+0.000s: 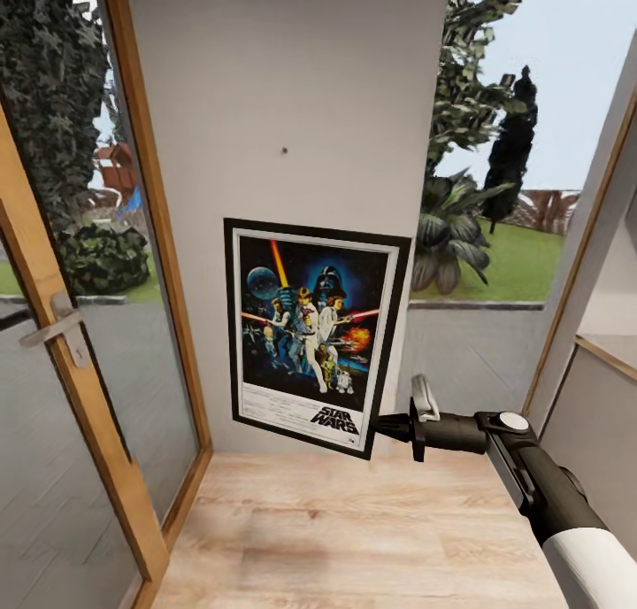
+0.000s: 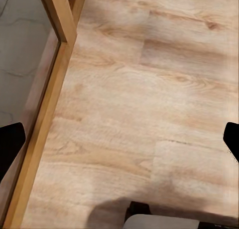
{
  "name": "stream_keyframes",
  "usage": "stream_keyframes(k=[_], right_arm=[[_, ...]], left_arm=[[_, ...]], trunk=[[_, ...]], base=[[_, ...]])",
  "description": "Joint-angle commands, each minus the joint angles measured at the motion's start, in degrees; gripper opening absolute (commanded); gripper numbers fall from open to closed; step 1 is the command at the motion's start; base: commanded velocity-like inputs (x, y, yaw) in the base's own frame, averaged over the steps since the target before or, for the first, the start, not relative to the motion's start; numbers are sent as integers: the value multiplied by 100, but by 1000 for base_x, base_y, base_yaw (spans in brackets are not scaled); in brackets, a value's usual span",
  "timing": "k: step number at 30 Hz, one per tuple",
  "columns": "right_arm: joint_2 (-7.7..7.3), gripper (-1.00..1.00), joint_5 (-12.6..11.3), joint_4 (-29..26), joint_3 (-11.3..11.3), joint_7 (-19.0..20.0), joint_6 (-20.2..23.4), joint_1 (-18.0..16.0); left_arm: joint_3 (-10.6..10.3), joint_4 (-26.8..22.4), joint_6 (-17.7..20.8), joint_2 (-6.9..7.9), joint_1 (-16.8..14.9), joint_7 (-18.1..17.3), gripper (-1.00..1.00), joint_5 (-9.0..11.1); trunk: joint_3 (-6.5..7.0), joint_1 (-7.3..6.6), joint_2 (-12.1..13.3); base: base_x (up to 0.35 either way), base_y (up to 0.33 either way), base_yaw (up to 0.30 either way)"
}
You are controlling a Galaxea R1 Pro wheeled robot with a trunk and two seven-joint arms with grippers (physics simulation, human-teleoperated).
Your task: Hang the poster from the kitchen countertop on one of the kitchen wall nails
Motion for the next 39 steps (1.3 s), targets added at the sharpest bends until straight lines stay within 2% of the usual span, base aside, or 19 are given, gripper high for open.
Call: stream_keyframes(k=[1, 22, 27, 28, 29, 32, 37, 39], right_arm=[[-6, -100, -44, 3, 16, 15, 80, -2], [-6, -100, -44, 3, 14, 15, 80, -2], [1, -100, -44, -24, 34, 15, 99, -2], [3, -100, -44, -43, 34, 15, 175, -5], [26, -100, -42, -325, 31, 12, 679, -8], [116, -100, -32, -824, 26, 0, 1180, -21], [268, -100, -12, -1217, 24, -18, 1730, -138], [317, -100, -1, -1306, 25, -25, 2051, -324]], left_arm=[[22, -4, -5, -3, 1, -39, 100, -1], [22, -3, -5, -3, 1, -38, 100, -1], [16, -1, -14, -10, 1, -40, 100, -1], [15, -1, -15, -10, 1, -40, 100, -1], [14, 0, -16, -11, 1, -40, 100, -1], [12, 0, -15, -11, 1, -40, 100, -1], [8, 0, -15, -11, 1, -40, 100, -2], [7, 0, -16, -11, 1, -40, 100, -6]], trunk=[[0, 5, -2], [0, 5, -2], [0, 5, -2], [0, 5, -2], [0, 5, -2], [0, 5, -2], [0, 5, -2], [0, 5, -2]], base=[[338, 0, 0], [338, 0, 0], [76, 0, 0], [3, 0, 0], [1, 0, 0], [0, 0, 0], [0, 0, 0], [0, 0, 0]])
